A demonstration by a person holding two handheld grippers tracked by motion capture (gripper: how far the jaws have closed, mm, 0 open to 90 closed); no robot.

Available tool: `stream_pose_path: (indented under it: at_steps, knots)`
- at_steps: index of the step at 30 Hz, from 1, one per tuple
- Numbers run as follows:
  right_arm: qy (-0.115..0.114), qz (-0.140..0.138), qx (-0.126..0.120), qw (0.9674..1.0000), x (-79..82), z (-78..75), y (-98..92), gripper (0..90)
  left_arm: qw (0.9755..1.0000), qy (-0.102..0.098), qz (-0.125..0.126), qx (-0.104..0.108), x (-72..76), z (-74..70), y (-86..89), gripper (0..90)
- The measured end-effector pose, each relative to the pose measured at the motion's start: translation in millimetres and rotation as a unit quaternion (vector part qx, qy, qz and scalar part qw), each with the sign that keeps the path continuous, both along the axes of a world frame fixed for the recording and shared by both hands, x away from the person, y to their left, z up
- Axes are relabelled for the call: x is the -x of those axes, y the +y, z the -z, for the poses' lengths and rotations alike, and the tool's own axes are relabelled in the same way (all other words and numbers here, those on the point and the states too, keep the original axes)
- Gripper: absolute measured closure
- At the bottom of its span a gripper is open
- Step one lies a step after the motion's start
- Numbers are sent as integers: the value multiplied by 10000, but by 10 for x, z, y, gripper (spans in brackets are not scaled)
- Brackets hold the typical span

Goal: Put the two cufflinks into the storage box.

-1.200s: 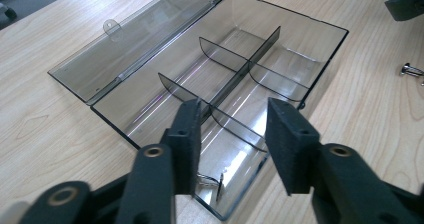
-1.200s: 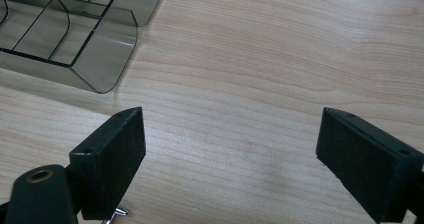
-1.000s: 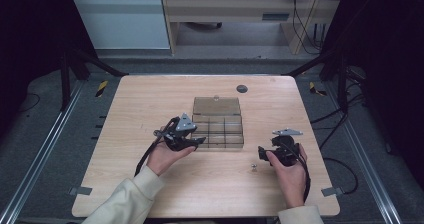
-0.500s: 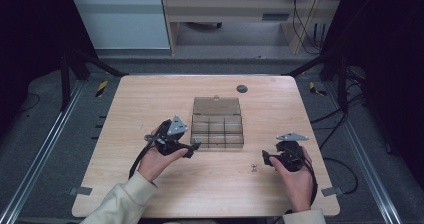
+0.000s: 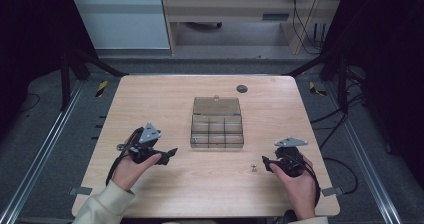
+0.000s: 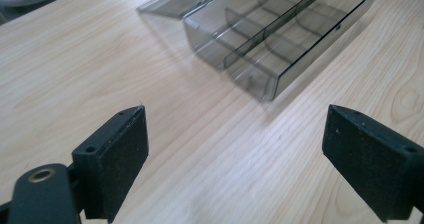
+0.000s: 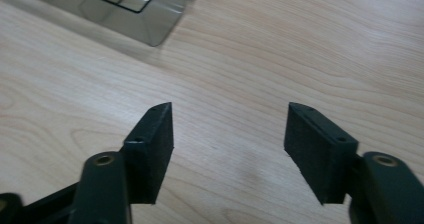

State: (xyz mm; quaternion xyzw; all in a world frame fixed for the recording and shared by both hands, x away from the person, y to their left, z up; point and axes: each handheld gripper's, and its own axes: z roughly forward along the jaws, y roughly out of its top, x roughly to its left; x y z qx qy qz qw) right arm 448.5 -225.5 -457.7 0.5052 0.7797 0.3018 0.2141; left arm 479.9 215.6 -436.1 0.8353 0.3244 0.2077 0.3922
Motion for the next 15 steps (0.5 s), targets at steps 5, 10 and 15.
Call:
stream_pose_path:
  at_steps: [5,10,15]
  knots:
    - [173,-422,63,9989,-6,-31,51,459,9997,-29,-228,13,141,36,340,105]
    - [351,-842,251,9955,0,-28,81,573,9990,85,-439,-13,237,150,624,103]
    - [547,-1223,242,9907,18,-30,90,659,9976,302,-610,-102,384,310,890,103]
